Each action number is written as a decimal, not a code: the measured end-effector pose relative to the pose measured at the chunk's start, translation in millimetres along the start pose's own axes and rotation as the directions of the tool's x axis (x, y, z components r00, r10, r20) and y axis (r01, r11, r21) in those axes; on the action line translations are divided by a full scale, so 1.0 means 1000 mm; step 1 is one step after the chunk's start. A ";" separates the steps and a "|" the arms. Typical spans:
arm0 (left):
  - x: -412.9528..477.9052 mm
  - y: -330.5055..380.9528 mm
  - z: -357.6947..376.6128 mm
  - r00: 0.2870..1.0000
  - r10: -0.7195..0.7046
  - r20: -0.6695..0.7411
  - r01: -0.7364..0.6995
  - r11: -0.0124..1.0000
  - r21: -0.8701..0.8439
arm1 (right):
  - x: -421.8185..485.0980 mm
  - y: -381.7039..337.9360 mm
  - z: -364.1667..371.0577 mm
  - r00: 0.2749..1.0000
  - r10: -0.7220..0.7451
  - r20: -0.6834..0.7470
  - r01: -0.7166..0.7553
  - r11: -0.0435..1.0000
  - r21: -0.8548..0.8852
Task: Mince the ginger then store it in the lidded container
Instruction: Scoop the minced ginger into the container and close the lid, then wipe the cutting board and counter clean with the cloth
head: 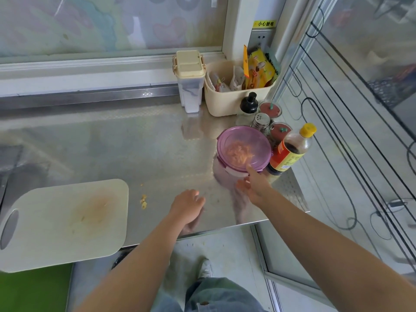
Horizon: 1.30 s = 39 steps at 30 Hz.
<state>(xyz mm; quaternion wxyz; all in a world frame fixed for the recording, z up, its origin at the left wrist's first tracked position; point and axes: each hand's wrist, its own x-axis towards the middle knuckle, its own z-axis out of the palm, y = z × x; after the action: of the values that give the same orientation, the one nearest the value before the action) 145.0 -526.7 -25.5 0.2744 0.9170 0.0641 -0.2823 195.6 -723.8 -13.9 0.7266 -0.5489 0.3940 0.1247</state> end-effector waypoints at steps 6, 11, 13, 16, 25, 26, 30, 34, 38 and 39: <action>-0.004 -0.013 0.003 0.997 0.054 -0.059 -0.053 0.998 0.017 | -0.015 0.035 0.010 0.999 -0.032 -0.004 0.024 0.845 -0.534; -0.015 -0.037 0.005 0.978 0.088 -0.187 -0.069 0.992 0.103 | -0.036 0.068 0.036 0.853 -0.173 0.493 0.522 0.332 -0.786; -0.023 -0.050 0.007 0.979 0.115 -0.168 -0.097 0.989 0.111 | -0.032 0.076 0.044 0.830 -0.114 0.545 0.556 0.110 -0.824; -0.038 -0.070 0.006 0.975 0.136 -0.173 -0.135 0.991 0.021 | -0.029 0.082 0.045 0.843 -0.089 0.530 0.517 -0.138 -0.845; -0.104 -0.180 -0.038 0.866 -0.107 -0.489 -0.007 0.974 -0.226 | -0.078 0.105 0.109 0.778 -0.201 0.595 0.548 -0.245 -0.800; -0.111 -0.198 -0.045 0.851 -0.153 -0.502 0.030 0.969 -0.244 | -0.090 0.117 0.125 0.730 -0.163 0.663 0.631 -0.212 -0.747; -0.143 -0.268 -0.069 0.796 -0.232 -0.559 0.117 0.965 -0.234 | -0.136 0.176 0.187 0.542 -0.076 0.837 0.831 -0.102 -0.547; -0.169 -0.331 -0.094 0.762 -0.257 -0.594 0.208 0.966 -0.150 | -0.174 0.236 0.237 0.443 0.015 0.896 0.882 -0.185 -0.433; -0.177 -0.383 -0.109 0.892 -0.194 -0.409 0.179 0.981 -0.074 | -0.190 0.273 0.265 0.539 0.053 0.840 0.812 -0.296 -0.502; -0.177 -0.391 -0.111 0.931 -0.158 -0.330 0.156 0.987 -0.035 | -0.192 0.278 0.266 0.558 0.047 0.828 0.794 -0.319 -0.517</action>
<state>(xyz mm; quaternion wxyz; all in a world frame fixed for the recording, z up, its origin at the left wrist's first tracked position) -55.6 -131.0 -34.0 0.2399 0.9422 0.1836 -0.1448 14.8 -335.1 -48.7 0.1314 -0.9124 -0.3047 0.2394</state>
